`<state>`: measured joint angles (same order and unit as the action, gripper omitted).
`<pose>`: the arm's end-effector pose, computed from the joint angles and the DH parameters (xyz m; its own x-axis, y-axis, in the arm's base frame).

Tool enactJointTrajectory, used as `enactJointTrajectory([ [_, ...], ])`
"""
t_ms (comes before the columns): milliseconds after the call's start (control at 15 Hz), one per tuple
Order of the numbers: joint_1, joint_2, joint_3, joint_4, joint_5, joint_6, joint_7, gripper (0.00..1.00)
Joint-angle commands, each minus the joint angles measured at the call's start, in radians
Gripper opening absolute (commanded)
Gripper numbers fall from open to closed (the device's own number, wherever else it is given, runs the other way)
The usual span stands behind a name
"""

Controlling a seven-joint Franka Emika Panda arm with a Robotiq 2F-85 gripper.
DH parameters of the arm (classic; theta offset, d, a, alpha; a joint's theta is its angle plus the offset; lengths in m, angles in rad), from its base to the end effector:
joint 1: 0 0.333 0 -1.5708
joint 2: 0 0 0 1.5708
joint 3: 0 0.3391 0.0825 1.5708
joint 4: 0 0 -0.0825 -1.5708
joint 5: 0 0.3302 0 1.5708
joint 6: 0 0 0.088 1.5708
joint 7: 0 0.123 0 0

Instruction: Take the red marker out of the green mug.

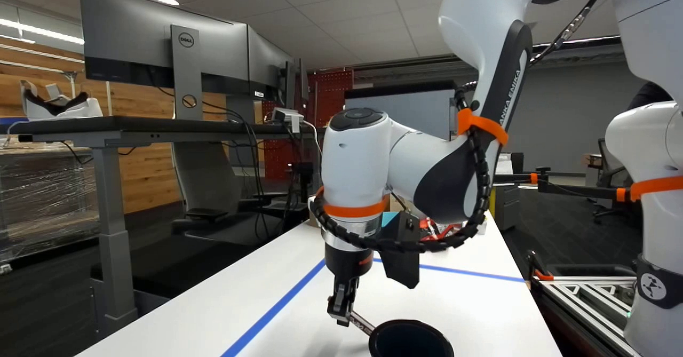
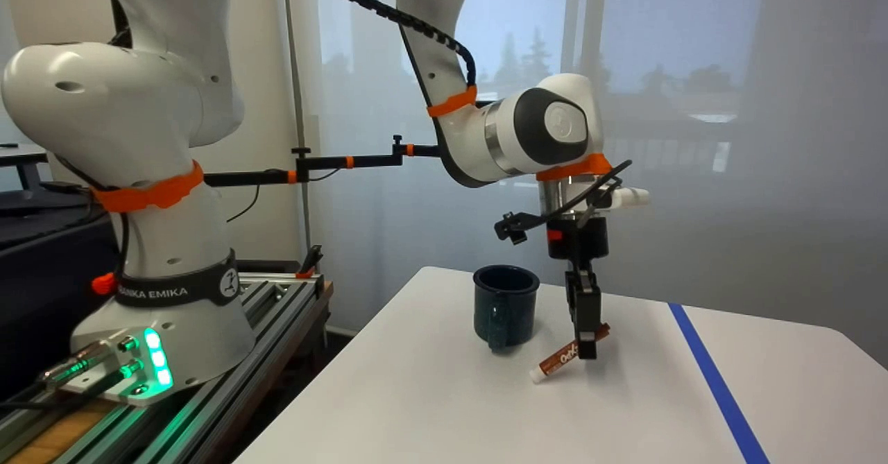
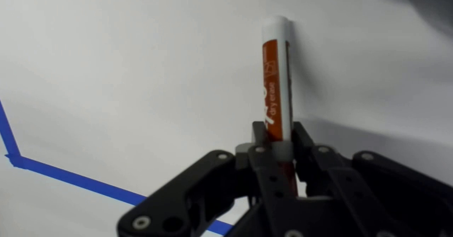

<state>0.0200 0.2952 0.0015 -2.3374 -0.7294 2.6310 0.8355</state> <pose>0.4943 0.0217 0.2601 0.9756 -0.1421 0.1671 -0.1875 -0.9357 0.2988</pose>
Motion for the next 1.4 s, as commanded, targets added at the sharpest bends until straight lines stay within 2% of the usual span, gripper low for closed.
enactJointTrajectory([
  [0, 0.051, 0.070, -0.052, 0.075, 0.011, 0.026, -0.013, 0.05],
  [267, 0.075, 0.119, -0.089, 0.123, 0.010, 0.052, -0.008, 0.05],
  [333, 0.081, 0.131, -0.099, 0.133, 0.007, 0.056, -0.004, 0.16],
  [400, 0.087, 0.139, -0.106, 0.139, 0.007, 0.062, -0.002, 0.45],
  [467, 0.093, 0.144, -0.111, 0.144, 0.012, 0.067, -0.003, 0.46],
  [933, 0.151, 0.089, -0.134, 0.133, 0.027, 0.052, 0.017, 0.97],
  [1000, 0.158, 0.063, -0.134, 0.122, 0.028, 0.041, 0.022, 1.00],
  [1333, 0.183, -0.112, -0.131, 0.054, 0.003, -0.041, 0.079, 1.00],
])
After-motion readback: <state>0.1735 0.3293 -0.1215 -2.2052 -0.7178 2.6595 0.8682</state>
